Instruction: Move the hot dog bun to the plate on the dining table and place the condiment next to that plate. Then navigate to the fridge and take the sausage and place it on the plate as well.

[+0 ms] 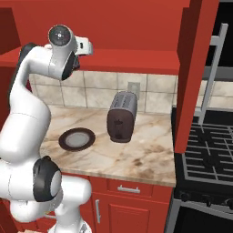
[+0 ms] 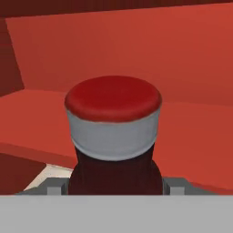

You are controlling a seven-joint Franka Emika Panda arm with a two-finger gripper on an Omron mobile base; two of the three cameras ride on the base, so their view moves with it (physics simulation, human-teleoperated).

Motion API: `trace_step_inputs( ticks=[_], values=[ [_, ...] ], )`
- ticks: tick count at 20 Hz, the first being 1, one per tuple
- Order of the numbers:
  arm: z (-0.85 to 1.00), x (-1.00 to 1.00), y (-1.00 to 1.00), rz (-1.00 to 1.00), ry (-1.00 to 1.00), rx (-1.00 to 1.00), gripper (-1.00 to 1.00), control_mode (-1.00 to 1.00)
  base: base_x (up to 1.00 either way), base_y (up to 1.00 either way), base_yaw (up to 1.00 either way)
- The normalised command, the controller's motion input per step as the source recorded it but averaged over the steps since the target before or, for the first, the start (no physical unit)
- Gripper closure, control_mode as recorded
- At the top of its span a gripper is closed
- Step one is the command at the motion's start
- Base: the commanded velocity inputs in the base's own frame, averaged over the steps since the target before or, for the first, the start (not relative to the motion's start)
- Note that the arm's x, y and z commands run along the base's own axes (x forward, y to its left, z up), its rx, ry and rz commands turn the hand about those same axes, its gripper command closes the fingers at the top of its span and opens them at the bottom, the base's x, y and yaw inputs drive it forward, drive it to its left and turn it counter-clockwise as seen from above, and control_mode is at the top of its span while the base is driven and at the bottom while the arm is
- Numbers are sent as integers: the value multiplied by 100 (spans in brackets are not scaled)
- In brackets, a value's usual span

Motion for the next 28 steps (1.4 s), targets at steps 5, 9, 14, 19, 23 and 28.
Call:
trace_step_inputs(
  ticks=[5, 9, 14, 19, 23, 28],
  values=[
    [0, -100, -16, 35, 0, -10, 100, -100, 0, 0, 0],
    [0, -100, -1, 26, 0, -10, 100, -100, 0, 0, 0],
    [-6, -100, 0, 15, -1, -11, 100, -100, 0, 0, 0],
    [-16, -92, 0, 7, 0, -7, 100, -100, 0, 0, 0],
    [-33, -81, 6, 9, 4, -14, 100, -100, 0, 0, 0],
    [-6, -20, 1, 2, 0, -3, 100, 100, -80, 0, 13]
  ],
)
